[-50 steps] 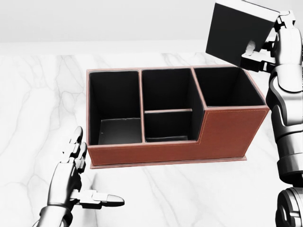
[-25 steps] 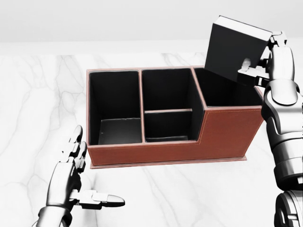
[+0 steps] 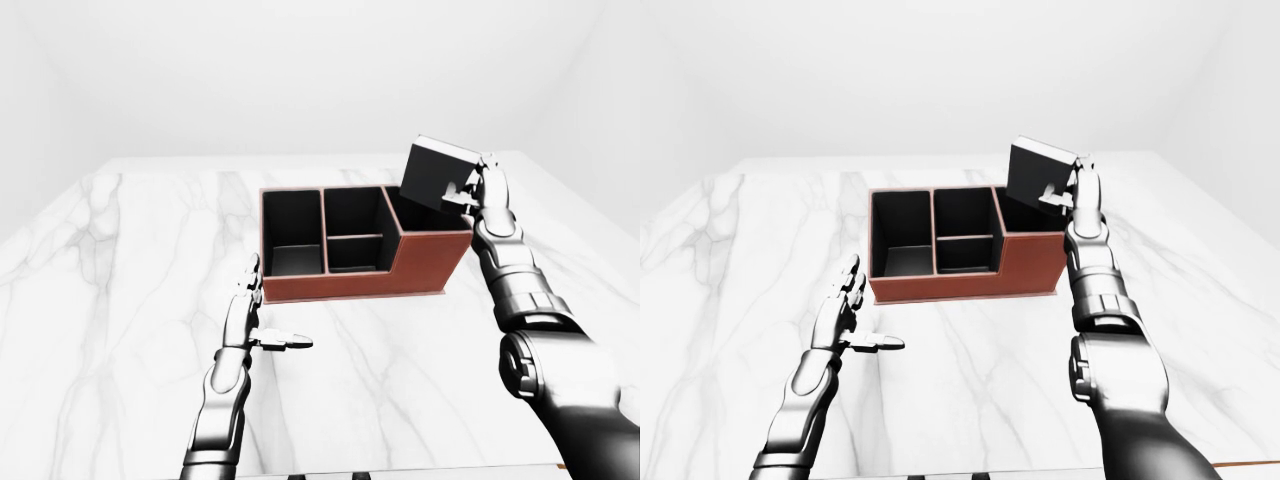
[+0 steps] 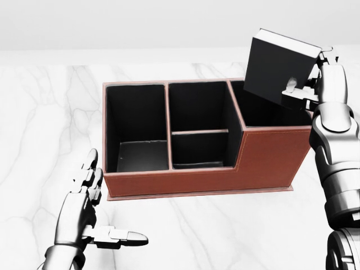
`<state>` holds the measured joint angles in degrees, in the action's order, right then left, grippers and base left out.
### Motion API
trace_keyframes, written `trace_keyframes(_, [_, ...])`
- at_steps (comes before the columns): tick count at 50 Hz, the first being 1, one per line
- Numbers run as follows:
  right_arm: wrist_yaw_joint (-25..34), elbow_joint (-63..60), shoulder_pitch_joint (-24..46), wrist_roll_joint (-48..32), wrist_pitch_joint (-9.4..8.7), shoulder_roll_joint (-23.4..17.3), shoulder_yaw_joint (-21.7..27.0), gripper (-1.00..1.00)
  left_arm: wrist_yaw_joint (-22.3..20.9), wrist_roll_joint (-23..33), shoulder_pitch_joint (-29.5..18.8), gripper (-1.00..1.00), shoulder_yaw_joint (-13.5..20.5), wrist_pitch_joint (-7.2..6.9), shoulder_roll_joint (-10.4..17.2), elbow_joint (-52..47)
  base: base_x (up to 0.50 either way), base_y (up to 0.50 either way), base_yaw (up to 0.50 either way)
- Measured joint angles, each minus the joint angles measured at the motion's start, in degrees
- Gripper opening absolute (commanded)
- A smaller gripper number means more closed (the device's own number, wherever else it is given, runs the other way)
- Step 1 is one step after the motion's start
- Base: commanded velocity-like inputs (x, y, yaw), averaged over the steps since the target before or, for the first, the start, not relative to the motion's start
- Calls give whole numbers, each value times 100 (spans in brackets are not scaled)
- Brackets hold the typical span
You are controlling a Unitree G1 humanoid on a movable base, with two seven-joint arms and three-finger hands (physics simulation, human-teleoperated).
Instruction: Pick up the book and place it in the right compartment of the caddy.
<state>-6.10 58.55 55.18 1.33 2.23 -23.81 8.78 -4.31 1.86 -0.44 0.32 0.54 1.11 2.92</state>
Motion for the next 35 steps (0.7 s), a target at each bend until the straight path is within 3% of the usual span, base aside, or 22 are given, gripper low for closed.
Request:
trace_keyframes(28, [-17,249,-41,2,204,7,-15,-100,3,4,8,100,-8,-41,-5,-47,0,0,0])
trace_keyframes(35, [-31,374,-61,1,277,27,-22,-100,-1,-1,-6,100,0,2,-1,7,0,0,0])
